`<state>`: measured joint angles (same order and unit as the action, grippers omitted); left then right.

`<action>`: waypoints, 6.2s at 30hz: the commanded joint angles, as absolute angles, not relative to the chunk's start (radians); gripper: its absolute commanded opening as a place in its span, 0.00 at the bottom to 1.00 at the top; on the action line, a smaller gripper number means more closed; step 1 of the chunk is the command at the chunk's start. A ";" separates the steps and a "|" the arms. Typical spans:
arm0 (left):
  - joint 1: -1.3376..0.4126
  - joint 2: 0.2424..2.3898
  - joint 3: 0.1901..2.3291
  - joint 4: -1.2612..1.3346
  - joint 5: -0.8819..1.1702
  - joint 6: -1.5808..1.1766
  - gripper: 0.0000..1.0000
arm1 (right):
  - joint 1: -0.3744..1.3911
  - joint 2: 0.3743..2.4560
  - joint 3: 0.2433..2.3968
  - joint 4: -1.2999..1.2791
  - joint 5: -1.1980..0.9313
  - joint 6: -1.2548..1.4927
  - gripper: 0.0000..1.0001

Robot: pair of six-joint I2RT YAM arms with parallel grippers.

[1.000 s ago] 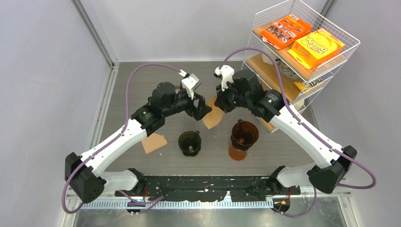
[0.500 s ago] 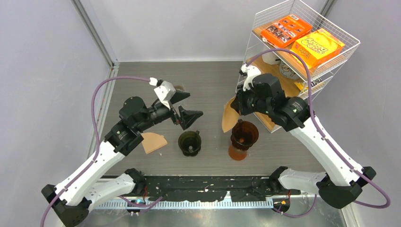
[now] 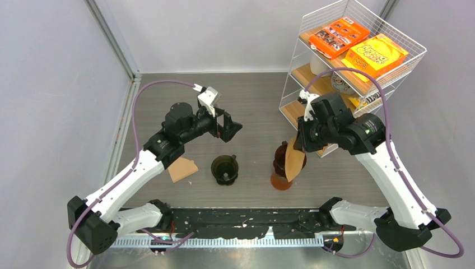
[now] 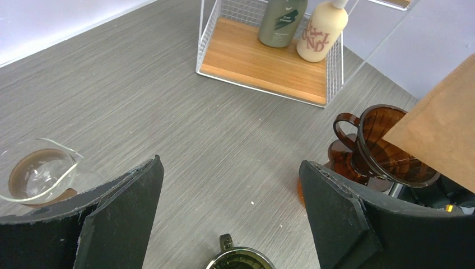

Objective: Place the coffee filter in the dripper

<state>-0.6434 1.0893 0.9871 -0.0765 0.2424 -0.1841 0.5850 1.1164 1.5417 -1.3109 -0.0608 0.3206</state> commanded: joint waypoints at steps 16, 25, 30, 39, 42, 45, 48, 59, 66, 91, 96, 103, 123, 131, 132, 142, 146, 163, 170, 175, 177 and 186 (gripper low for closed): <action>-0.610 1.113 1.023 -0.032 0.273 -0.199 1.00 | 0.489 1.209 1.418 -1.302 -0.154 0.233 0.05; -0.601 1.124 1.024 -0.033 0.278 -0.199 1.00 | 0.488 1.225 1.386 -1.275 -0.099 0.221 0.05; -0.598 1.127 1.022 -0.032 0.279 -0.206 0.99 | 0.486 1.237 1.367 -1.275 -0.085 0.211 0.05; -0.595 1.145 1.024 -0.033 0.286 -0.212 1.00 | 0.484 1.238 1.348 -1.275 -0.061 0.206 0.06; -0.592 1.145 1.024 -0.034 0.294 -0.217 1.00 | 0.485 1.234 1.353 -1.276 -0.064 0.208 0.12; -0.591 1.141 1.022 -0.031 0.306 -0.222 1.00 | 0.485 1.224 1.364 -1.276 -0.067 0.210 0.16; -0.590 1.140 1.019 -0.022 0.325 -0.227 1.00 | 0.485 1.214 1.375 -1.275 -0.076 0.198 0.20; -0.587 1.137 1.016 -0.022 0.340 -0.239 1.00 | 0.484 1.183 1.423 -1.284 -0.082 0.183 0.42; -0.586 1.131 1.011 -0.014 0.360 -0.239 1.00 | 0.485 1.160 1.458 -1.299 -0.076 0.182 0.49; -0.584 1.129 1.009 -0.012 0.367 -0.242 1.00 | 0.489 1.139 1.587 -1.265 -0.233 0.164 0.48; -0.585 1.136 1.012 -0.014 0.361 -0.242 1.00 | 0.515 1.167 1.546 -1.271 -0.240 0.179 0.41; -0.582 1.148 1.026 -0.032 0.354 -0.237 1.00 | 0.524 1.179 1.489 -1.336 -0.161 0.187 0.34; -0.579 1.163 1.032 -0.046 0.340 -0.232 1.00 | 0.621 1.214 1.379 -1.263 -0.038 0.259 0.33; -0.579 1.173 1.037 -0.048 0.339 -0.233 1.00 | 0.659 1.218 1.327 -1.232 -0.004 0.286 0.33; -0.578 1.172 1.036 -0.048 0.339 -0.233 1.00 | 0.663 1.219 1.324 -1.231 -0.004 0.287 0.33; -0.578 1.175 1.036 -0.048 0.339 -0.235 0.99 | 0.672 1.212 1.258 -1.194 -0.003 0.289 0.33; -0.578 1.178 1.037 -0.050 0.339 -0.235 1.00 | 0.678 1.212 1.242 -1.180 0.036 0.287 0.33; -0.577 1.176 1.034 -0.050 0.339 -0.236 1.00 | 0.680 1.210 1.155 -1.097 -0.028 0.278 0.33; -0.578 1.170 1.031 -0.052 0.340 -0.237 1.00 | 0.680 1.206 1.124 -1.086 -0.026 0.278 0.33; -0.578 1.174 1.033 -0.052 0.342 -0.238 1.00 | 0.681 1.184 1.104 -1.080 -0.026 0.275 0.33; -0.578 1.176 1.034 -0.051 0.343 -0.238 1.00 | 0.680 1.180 1.099 -1.076 -0.033 0.274 0.33; -0.577 1.173 1.034 -0.052 0.350 -0.240 0.99 | 0.681 1.178 1.106 -1.066 -0.058 0.269 0.36</action>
